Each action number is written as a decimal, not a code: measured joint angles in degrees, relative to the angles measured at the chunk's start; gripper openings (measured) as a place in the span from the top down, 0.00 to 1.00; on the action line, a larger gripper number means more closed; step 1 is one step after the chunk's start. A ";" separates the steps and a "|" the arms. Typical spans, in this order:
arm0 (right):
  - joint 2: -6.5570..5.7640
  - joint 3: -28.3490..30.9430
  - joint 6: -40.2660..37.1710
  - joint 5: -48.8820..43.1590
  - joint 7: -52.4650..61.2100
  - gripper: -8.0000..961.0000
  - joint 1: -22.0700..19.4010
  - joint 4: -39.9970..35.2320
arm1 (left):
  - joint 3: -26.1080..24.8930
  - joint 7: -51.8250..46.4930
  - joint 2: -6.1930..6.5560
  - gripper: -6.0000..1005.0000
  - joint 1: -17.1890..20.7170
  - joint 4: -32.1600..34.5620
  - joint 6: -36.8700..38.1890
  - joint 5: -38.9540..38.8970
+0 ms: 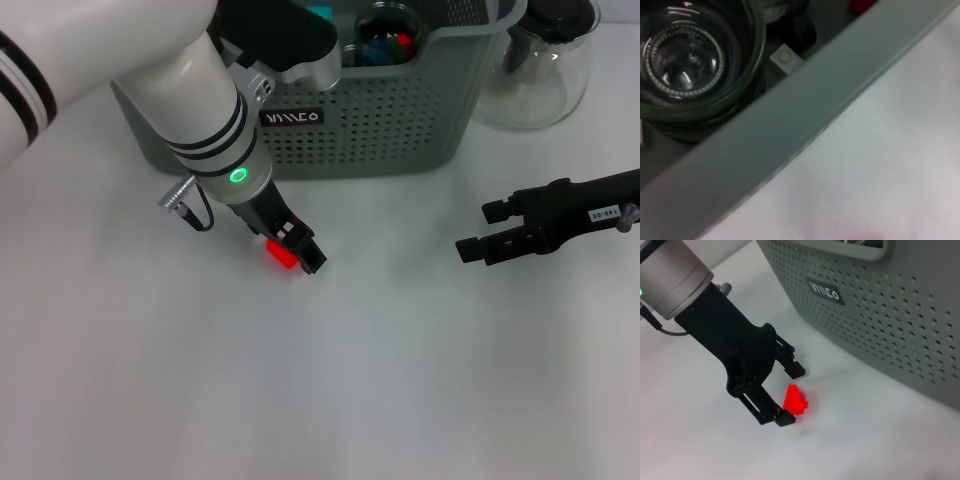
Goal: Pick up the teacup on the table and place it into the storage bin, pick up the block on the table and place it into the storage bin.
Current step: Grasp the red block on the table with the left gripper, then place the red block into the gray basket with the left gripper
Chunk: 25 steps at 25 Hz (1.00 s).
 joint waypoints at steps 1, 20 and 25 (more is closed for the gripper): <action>-0.02 0.00 0.00 0.00 0.00 0.01 -0.03 0.00 | 0.02 -0.05 0.00 0.26 0.00 -0.08 -0.07 -0.02; -0.14 0.02 0.12 0.34 -0.05 0.02 -0.24 -0.32 | 4.78 -2.19 0.00 0.36 -0.01 0.02 -1.50 0.07; -0.20 0.02 0.20 0.36 -0.05 0.01 -0.24 -0.32 | 6.10 -2.50 0.04 0.46 2.09 4.48 -0.05 0.71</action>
